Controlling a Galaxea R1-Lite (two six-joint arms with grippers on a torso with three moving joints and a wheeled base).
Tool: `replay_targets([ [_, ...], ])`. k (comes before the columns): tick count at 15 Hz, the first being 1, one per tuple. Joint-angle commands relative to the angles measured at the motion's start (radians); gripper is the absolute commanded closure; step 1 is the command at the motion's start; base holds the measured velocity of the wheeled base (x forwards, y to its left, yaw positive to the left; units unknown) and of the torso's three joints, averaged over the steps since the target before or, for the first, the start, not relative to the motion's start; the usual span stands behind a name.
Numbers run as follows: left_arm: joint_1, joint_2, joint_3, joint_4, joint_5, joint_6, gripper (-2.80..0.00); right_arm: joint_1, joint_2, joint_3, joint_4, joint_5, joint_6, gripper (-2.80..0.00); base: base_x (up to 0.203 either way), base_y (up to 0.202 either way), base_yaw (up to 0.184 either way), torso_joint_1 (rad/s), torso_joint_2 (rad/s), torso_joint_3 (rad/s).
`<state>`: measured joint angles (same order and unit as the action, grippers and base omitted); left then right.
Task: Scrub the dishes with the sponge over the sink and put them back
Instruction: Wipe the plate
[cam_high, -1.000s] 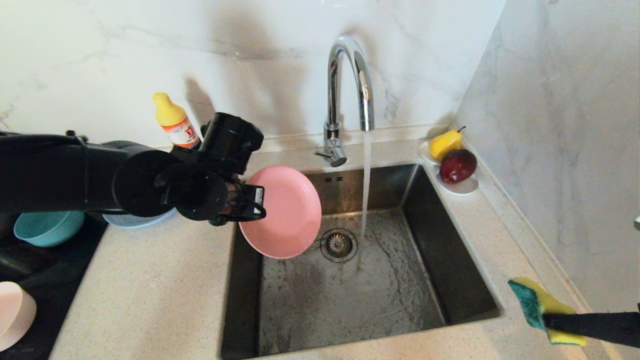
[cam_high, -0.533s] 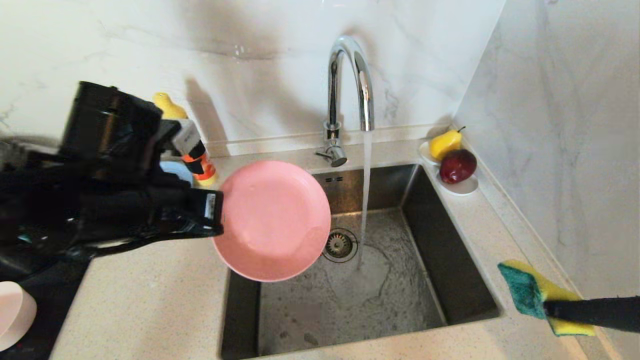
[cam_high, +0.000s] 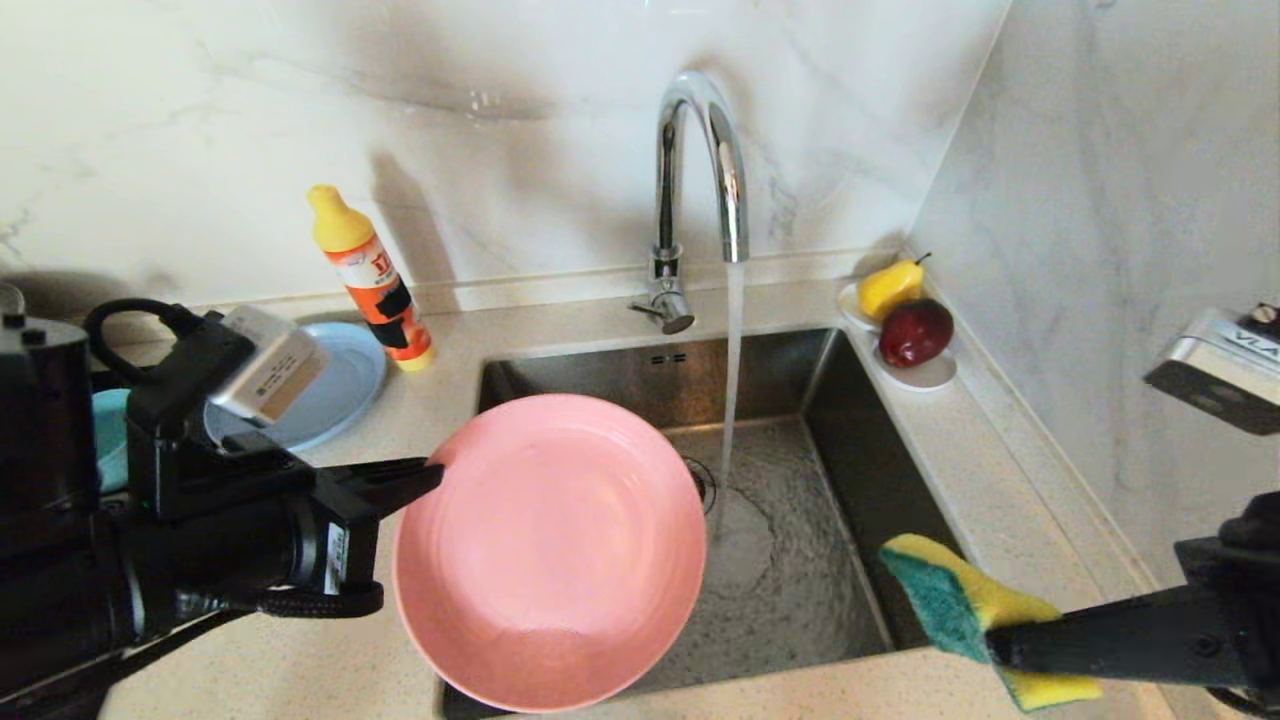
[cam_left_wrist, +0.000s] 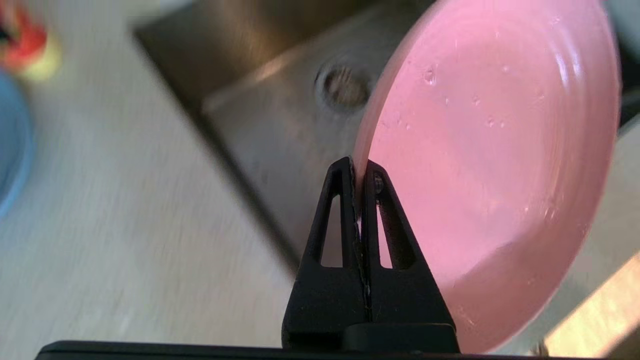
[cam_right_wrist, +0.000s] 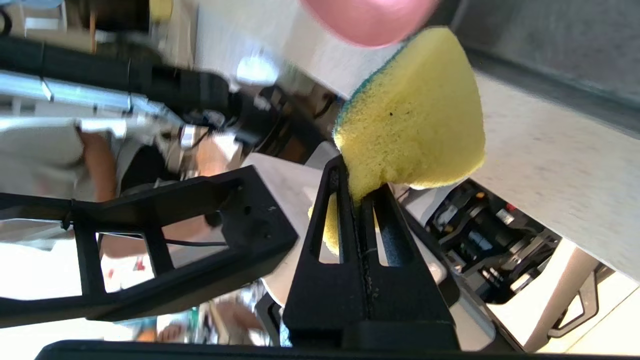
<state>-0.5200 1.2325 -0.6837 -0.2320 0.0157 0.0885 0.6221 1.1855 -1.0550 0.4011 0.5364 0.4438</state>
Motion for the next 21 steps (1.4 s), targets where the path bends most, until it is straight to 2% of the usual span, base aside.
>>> replay_targets([
  [1, -0.035, 0.025, 0.032, -0.062, -0.001, 0.003, 0.0, 0.052, 0.081, -0.032, 0.001, 0.001, 0.001, 0.0, 0.0, 0.0, 0.0, 0.0, 0.0, 0.0],
  [3, -0.068, 0.041, 0.033, -0.066, 0.001, 0.01, 0.0, 0.11, 0.151, -0.087, 0.003, -0.024, 0.001, 0.0, 0.0, 0.0, 0.0, 0.0, 0.0, 0.0],
  [6, -0.092, 0.064, 0.036, -0.069, 0.003, 0.014, 0.0, 0.242, 0.27, -0.165, 0.006, -0.127, 0.001, 0.0, 0.0, 0.0, 0.0, 0.0, 0.0, 0.0],
  [8, -0.094, 0.069, 0.048, -0.075, 0.003, 0.014, 0.0, 0.287, 0.341, -0.217, 0.007, -0.167, 0.001, 0.0, 0.0, 0.0, 0.0, 0.0, 0.0, 0.0],
  [12, -0.094, 0.096, 0.082, -0.157, 0.016, 0.022, 0.0, 0.313, 0.454, -0.35, 0.034, -0.178, 0.001, 0.0, 0.0, 0.0, 0.0, 0.0, 0.0, 0.0],
  [16, -0.094, 0.113, 0.084, -0.188, 0.036, 0.025, 0.0, 0.372, 0.592, -0.499, 0.109, -0.257, 0.001, 0.0, 0.0, 0.0, 0.0, 0.0, 0.0, 0.0],
  [21, -0.094, 0.108, 0.085, -0.214, 0.036, 0.023, 0.0, 0.381, 0.734, -0.628, 0.171, -0.315, 0.003, 0.0, 0.0, 0.0, 0.0, 0.0, 0.0, 0.0],
])
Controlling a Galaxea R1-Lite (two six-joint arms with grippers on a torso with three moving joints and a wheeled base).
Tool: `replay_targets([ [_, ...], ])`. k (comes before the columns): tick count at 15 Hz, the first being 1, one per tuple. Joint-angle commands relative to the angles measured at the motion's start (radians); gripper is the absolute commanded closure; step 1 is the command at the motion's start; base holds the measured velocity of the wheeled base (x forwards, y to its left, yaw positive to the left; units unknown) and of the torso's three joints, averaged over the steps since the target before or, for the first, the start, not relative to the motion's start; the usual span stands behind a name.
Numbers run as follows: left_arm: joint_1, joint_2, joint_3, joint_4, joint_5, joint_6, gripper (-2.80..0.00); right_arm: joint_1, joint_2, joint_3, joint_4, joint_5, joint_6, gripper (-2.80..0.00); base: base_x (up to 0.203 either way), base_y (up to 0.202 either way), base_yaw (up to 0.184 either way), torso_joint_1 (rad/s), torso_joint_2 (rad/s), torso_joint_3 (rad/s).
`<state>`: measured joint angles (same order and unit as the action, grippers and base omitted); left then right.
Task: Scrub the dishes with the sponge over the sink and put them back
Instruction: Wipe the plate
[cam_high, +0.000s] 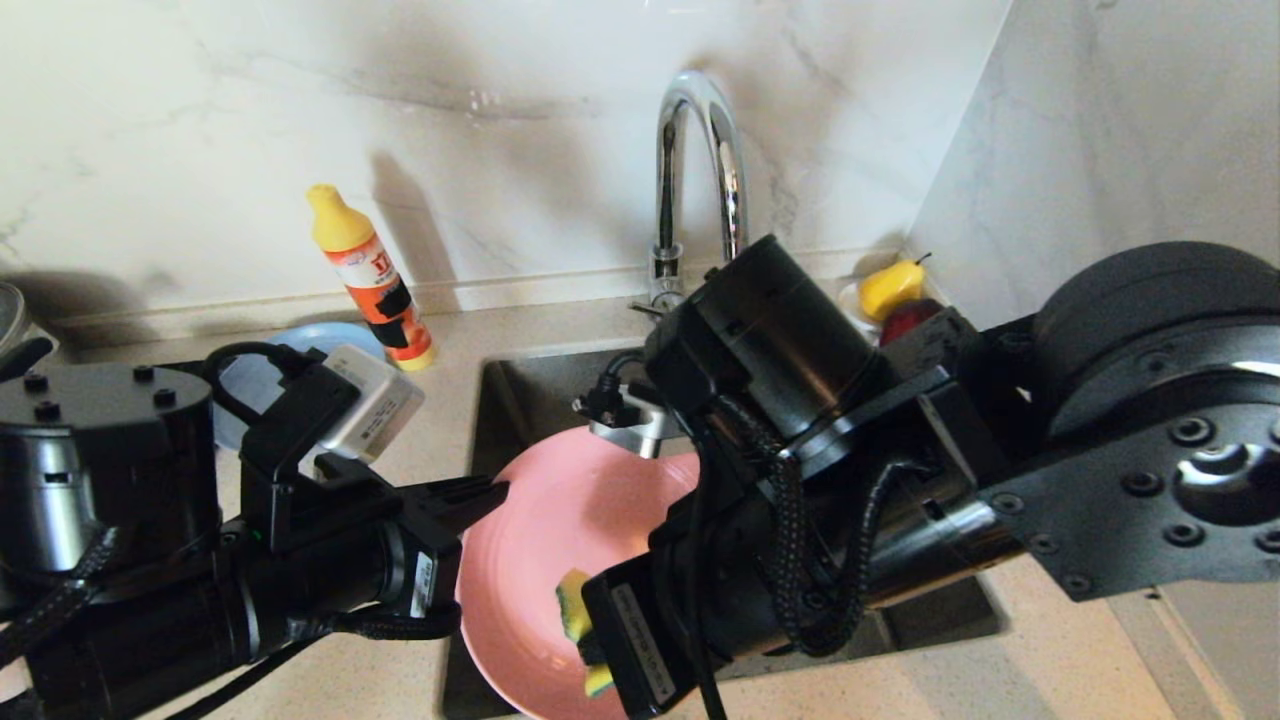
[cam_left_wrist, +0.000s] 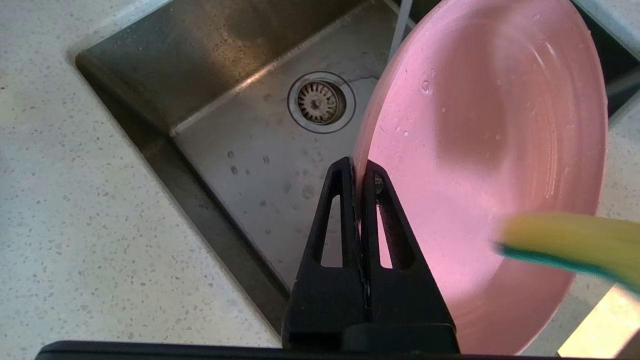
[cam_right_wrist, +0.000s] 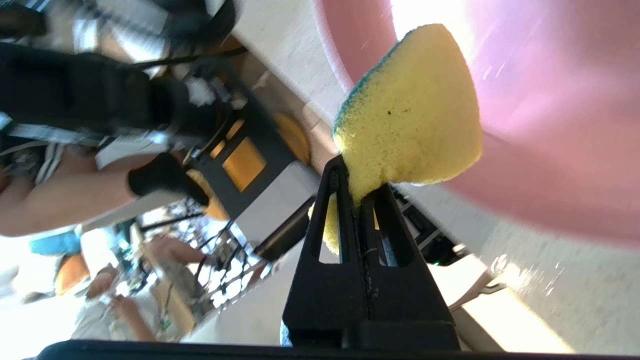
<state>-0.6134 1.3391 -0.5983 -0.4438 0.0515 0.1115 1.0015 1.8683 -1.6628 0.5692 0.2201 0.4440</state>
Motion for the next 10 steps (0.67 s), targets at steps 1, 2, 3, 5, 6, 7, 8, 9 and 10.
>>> replay_targets([
  [1, 0.0, 0.0, 0.001, -0.003, 0.001, 0.0, 0.0, 0.002, 0.07, -0.051, 0.014, -0.009, 0.003, 0.0, 0.0, 0.0, 0.0, 0.0, 0.0, 0.0],
  [2, 0.0, 0.0, 0.007, -0.004, 0.001, -0.001, 0.0, 0.002, 0.082, -0.071, 0.027, -0.012, 0.002, 0.0, 0.0, 0.0, 0.0, 0.0, 0.0, 0.0],
  [3, 0.0, -0.003, 0.016, -0.004, 0.001, -0.003, 0.0, 0.002, 0.101, -0.107, 0.04, -0.013, 0.003, 0.0, 0.0, 0.0, 0.0, 0.0, 0.0, 0.0],
  [5, 0.0, -0.005, 0.034, -0.023, 0.001, -0.003, 0.0, 0.001, 0.121, -0.125, 0.043, -0.014, 0.004, 0.0, 0.0, 0.0, 0.0, 0.0, 0.0, 0.0],
  [6, 0.0, -0.005, 0.044, -0.044, 0.001, -0.002, 0.0, -0.001, 0.123, -0.129, 0.042, -0.016, 0.004, 0.0, 0.0, 0.0, 0.0, 0.0, 0.0, 0.0],
  [7, 0.0, -0.005, 0.049, -0.057, 0.001, -0.004, 0.0, -0.008, 0.124, -0.129, 0.041, -0.016, 0.004, 0.0, 0.0, 0.0, 0.0, 0.0, 0.0, 0.0],
  [8, 0.0, -0.006, 0.051, -0.064, -0.001, -0.006, 0.0, -0.014, 0.127, -0.129, 0.04, -0.017, 0.004, 0.0, 0.0, 0.0, 0.0, 0.0, 0.0, 0.0],
  [9, 0.0, -0.007, 0.051, -0.064, -0.001, -0.007, 0.0, -0.024, 0.127, -0.129, 0.04, -0.021, 0.003, 0.0, 0.0, 0.0, 0.0, 0.0, 0.0, 0.0],
  [10, 0.0, -0.008, 0.053, -0.064, -0.001, -0.007, 0.0, -0.04, 0.12, -0.13, 0.039, -0.026, 0.002, 0.0, 0.0, 0.0, 0.0, 0.0, 0.0, 0.0],
])
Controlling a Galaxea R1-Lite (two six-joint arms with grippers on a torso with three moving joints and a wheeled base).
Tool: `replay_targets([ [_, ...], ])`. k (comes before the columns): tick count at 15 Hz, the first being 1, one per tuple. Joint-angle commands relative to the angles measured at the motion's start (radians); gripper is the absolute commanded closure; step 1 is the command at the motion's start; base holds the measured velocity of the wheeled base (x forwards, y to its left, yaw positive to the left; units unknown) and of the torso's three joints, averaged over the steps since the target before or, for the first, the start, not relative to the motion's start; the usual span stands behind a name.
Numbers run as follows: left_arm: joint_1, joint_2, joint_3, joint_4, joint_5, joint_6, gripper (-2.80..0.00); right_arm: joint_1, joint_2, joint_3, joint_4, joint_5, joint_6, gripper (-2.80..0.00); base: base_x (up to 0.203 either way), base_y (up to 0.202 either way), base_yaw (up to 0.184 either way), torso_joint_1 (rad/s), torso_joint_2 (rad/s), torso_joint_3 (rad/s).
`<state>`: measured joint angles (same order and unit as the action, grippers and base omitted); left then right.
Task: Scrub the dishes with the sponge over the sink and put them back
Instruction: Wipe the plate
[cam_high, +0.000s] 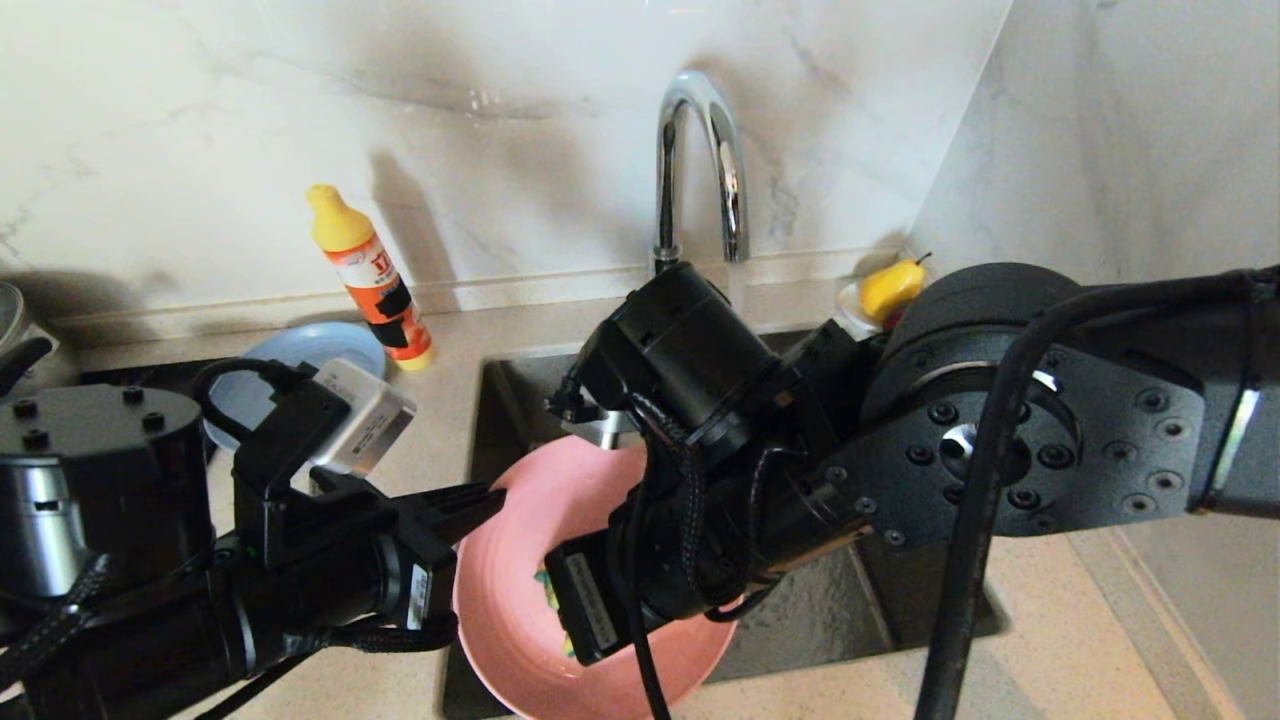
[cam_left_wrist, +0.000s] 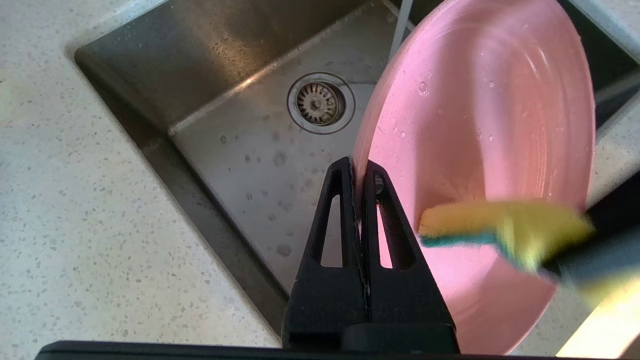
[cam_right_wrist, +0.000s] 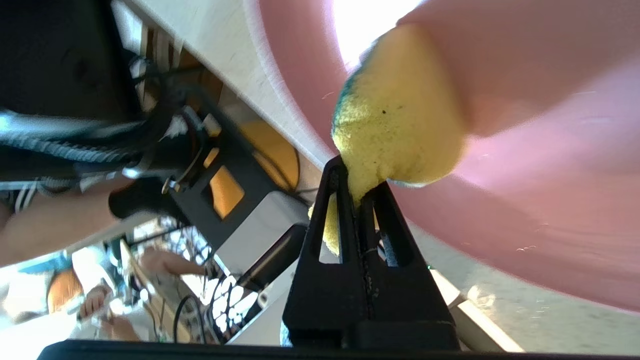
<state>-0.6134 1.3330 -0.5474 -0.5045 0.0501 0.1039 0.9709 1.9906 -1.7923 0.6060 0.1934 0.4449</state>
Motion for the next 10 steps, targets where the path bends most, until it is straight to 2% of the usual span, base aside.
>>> replay_targets([
  [1, 0.0, -0.005, 0.009, -0.003, 0.0, 0.0, 0.0, -0.026, -0.007, -0.009, 0.002, 0.0, 0.002, 0.0, 0.0, 0.0, 0.0, 0.0, 0.0, 0.0],
  [4, 0.0, -0.021, 0.021, -0.003, -0.001, -0.003, 0.0, -0.072, -0.017, -0.045, 0.008, 0.0, 0.003, 0.0, 0.0, 0.0, 0.0, 0.0, 0.0, 0.0],
  [10, 0.001, -0.041, 0.02, -0.005, -0.001, -0.006, 0.0, -0.109, -0.066, -0.05, 0.023, -0.002, 0.001, 0.0, 0.0, 0.0, 0.0, 0.0, 0.0, 0.0],
])
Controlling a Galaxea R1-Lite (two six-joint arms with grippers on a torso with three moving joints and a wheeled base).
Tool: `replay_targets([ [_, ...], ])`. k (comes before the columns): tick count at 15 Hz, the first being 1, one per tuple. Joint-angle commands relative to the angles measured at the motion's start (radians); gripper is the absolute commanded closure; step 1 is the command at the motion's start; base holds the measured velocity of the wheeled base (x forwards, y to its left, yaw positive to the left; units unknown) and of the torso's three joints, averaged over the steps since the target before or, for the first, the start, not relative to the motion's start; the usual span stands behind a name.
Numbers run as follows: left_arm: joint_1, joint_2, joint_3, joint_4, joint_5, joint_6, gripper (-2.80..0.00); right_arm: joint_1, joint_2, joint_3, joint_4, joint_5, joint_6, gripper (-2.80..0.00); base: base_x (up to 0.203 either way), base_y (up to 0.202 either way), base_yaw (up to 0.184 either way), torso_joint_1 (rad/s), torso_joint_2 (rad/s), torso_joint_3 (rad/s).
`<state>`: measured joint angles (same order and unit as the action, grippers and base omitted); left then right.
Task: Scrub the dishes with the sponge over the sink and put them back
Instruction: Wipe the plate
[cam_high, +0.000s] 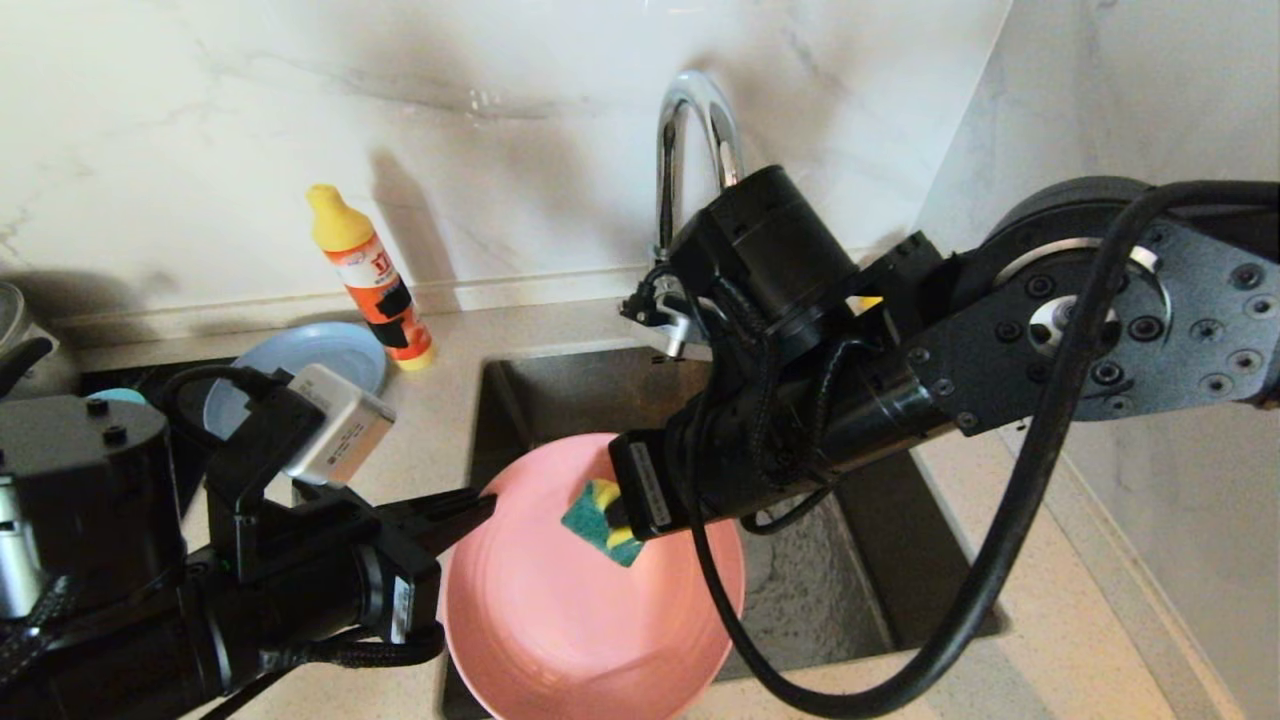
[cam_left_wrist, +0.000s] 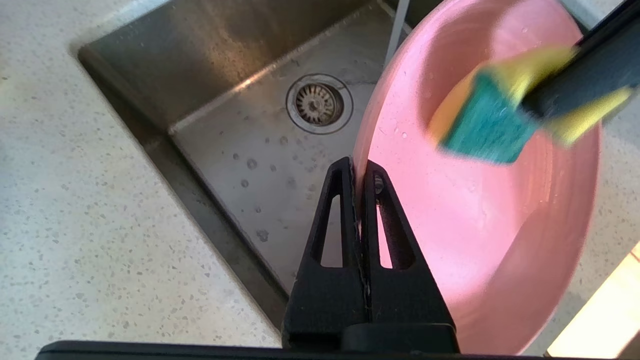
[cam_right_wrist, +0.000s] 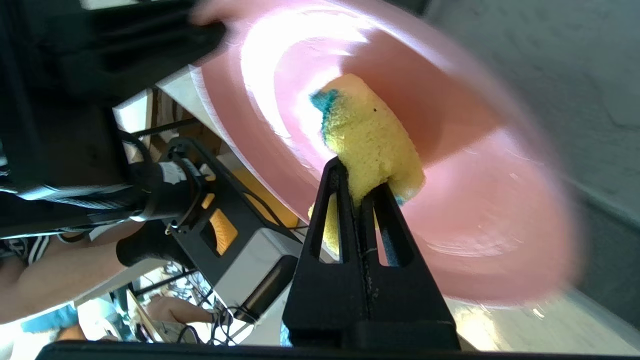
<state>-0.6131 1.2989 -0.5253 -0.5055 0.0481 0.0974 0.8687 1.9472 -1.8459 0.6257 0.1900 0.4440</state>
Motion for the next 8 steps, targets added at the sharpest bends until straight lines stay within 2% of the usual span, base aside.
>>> replay_targets([
  [1, 0.001, -0.01, -0.001, -0.004, 0.001, 0.001, 0.0, -0.022, -0.037, 0.011, 0.016, 0.002, 0.001, 0.0, 0.0, 0.0, 0.0, 0.0, 0.0, 0.0],
  [4, 0.001, -0.009, 0.001, -0.004, 0.001, -0.002, 0.0, -0.059, -0.091, 0.085, 0.047, 0.003, -0.007, 0.0, 0.0, 0.0, 0.0, 0.0, 0.0, 0.0],
  [8, 0.001, -0.007, -0.013, -0.004, 0.001, -0.002, 0.0, -0.048, -0.122, 0.207, 0.039, 0.007, -0.008, 0.0, 0.0, 0.0, 0.0, 0.0, 0.0, 0.0],
])
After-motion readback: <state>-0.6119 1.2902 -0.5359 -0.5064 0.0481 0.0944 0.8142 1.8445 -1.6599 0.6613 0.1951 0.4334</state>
